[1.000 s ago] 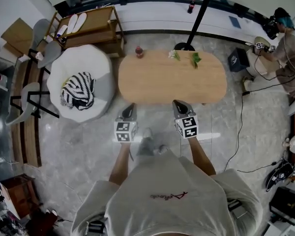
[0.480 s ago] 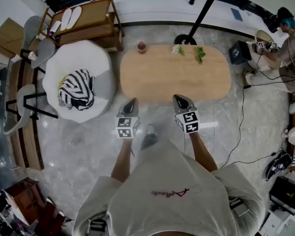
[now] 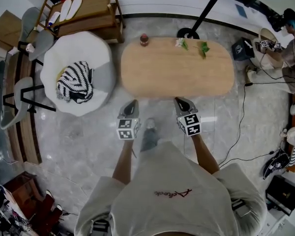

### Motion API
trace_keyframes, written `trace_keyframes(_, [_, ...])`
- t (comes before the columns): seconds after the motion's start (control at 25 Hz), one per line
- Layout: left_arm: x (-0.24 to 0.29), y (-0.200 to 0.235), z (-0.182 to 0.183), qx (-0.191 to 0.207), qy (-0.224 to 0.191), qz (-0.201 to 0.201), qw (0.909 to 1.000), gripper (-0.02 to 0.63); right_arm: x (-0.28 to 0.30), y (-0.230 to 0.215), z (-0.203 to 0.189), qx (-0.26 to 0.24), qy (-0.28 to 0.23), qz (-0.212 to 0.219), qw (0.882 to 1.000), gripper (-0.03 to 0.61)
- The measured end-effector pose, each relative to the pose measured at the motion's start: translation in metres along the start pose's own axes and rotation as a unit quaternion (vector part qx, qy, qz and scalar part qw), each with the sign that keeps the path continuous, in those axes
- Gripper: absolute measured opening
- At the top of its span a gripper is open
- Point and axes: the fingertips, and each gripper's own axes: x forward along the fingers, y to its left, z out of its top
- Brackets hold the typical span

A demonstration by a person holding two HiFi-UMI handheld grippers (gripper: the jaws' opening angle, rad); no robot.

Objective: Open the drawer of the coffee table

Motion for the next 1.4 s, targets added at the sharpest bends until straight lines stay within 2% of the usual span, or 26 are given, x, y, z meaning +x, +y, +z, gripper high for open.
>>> trace_keyframes(0.2, [-0.005, -0.019, -0.035, 0.0, 0.012, 0.003, 0.9999, 0.0, -0.014, 0.001, -0.035, 0.011, 0.002, 0.004, 1.0, 0.005])
trace_keyframes(0.4, [0.001, -0.048, -0.092, 0.019, 0.042, -0.019, 0.9988, 0.0, -0.021, -0.005, -0.087, 0.025, 0.001, 0.001, 1.0, 0.005])
trace_keyframes(0.52, [0.009, -0.046, -0.125, 0.021, 0.048, -0.015, 0.9985, 0.0, -0.011, -0.011, -0.12, 0.031, 0.001, -0.004, 1.0, 0.005])
trace_keyframes(0.72, [0.043, -0.013, -0.192, 0.033, 0.062, -0.004, 0.9976, -0.001, 0.029, -0.02, -0.173, 0.036, -0.011, -0.011, 0.999, 0.005])
trace_keyframes(0.88, [0.085, 0.024, -0.24, 0.039, 0.047, 0.01, 0.9981, 0.0, 0.074, -0.035, -0.211, 0.036, -0.031, -0.012, 0.999, 0.005])
trace_keyframes(1.08, [0.139, 0.057, -0.291, 0.049, 0.028, 0.017, 0.9982, 0.0, 0.133, -0.037, -0.259, 0.046, -0.08, 0.013, 0.996, 0.005])
trace_keyframes(1.4, [0.209, 0.115, -0.398, 0.063, 0.002, 0.044, 0.9971, 0.0, 0.227, -0.03, -0.359, 0.022, -0.103, 0.028, 0.994, 0.005])
